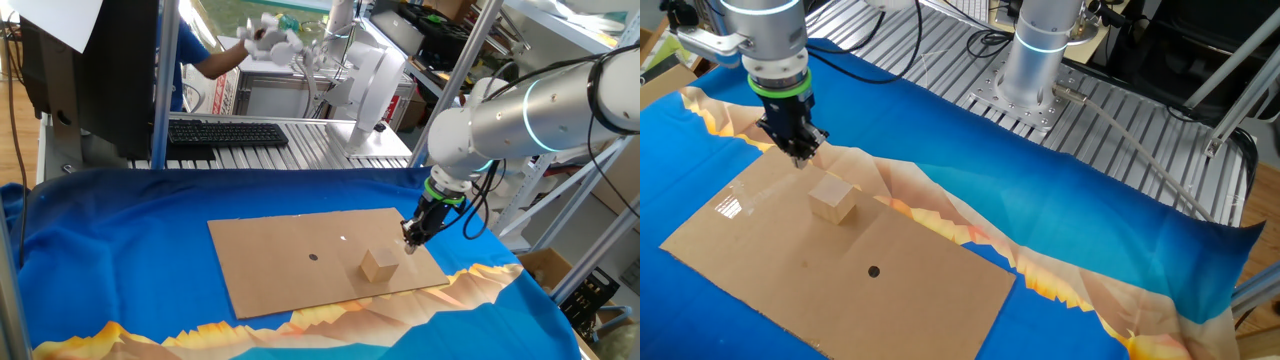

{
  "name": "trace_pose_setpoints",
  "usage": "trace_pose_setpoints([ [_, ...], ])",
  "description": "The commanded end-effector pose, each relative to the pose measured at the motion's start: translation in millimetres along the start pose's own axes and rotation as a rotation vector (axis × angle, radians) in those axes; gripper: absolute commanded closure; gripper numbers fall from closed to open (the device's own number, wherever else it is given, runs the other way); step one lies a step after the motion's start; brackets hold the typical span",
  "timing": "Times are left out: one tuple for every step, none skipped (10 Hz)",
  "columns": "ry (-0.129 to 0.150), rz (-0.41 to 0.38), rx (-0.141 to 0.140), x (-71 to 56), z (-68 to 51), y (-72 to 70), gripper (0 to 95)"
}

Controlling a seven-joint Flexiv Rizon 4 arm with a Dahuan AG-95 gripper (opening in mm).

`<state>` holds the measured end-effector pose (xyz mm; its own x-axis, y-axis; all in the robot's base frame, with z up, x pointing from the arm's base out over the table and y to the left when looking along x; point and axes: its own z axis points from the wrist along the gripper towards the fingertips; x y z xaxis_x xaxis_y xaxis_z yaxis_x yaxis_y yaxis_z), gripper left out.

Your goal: Use the gripper to push the small block from left to right

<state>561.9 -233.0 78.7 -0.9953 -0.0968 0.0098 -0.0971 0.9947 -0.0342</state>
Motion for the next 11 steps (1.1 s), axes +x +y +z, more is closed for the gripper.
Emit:
trace_pose_setpoints([
  [0.008, 0.008, 0.003, -1.1, 0.1, -0.8, 95.0],
  [0.019, 0.009, -0.005, -1.5, -0.2, -1.1, 95.0],
  [0.021, 0.005, -0.006, -1.5, -0.2, -1.1, 95.0],
  [0.017, 0.001, -0.01, -1.9, 0.2, -0.8, 95.0],
  [0.014, -0.005, -0.012, -2.6, 1.1, -0.3, 95.0],
  [0.015, -0.011, -0.009, -3.9, 3.5, 1.2, 95.0],
  [0.021, -0.013, -0.006, -5.8, 6.7, 3.2, 95.0],
  [0.028, -0.008, -0.005, -7.6, 11.6, 6.0, 95.0],
  [0.027, -0.001, -0.004, -9.6, 18.8, 9.8, 95.0],
  [0.028, -0.002, -0.003, -10.6, 23.9, 11.2, 95.0],
  [0.024, 0.0, -0.008, -11.2, 29.2, 12.0, 95.0],
])
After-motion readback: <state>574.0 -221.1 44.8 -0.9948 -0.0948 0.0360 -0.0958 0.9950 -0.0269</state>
